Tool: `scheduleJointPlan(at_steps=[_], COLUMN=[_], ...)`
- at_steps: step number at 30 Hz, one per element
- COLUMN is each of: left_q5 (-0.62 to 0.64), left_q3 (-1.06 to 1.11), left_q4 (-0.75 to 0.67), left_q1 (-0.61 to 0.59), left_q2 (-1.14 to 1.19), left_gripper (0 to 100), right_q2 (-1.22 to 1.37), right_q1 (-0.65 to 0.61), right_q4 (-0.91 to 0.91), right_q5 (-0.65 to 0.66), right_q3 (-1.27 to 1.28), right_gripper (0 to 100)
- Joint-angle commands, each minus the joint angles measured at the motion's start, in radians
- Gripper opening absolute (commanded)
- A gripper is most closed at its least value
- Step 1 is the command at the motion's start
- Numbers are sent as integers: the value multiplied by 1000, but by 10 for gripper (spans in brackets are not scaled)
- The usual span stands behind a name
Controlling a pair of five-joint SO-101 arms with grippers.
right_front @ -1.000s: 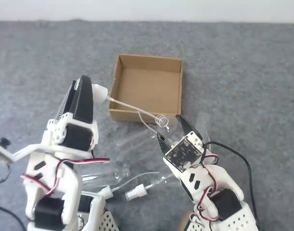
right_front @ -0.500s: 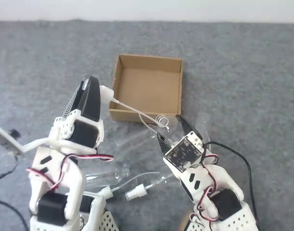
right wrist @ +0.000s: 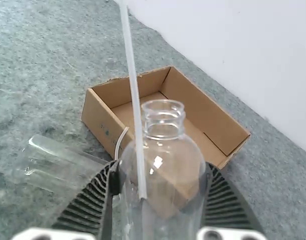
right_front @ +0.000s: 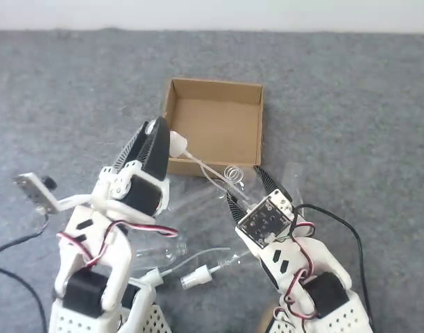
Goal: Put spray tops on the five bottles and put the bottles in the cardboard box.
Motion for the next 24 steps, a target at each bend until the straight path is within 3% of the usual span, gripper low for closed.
scheduleJointPlan(at_steps=[1,14,24], left_q5=[-9,-5,52], left_q3=[19,-38,-148], left_q4=[-95,-81,23], left_q1=[-14,-64,-222], left_q2=[9,8,8], left_gripper=[12,12,12], right_q2=[-13,-13,-13], right_q1=[-24,-41,-41], right_q4=[-19,-102,-202], right_q5=[8,15,15], right_q3=[-21,61,126], right_gripper=[117,117,117])
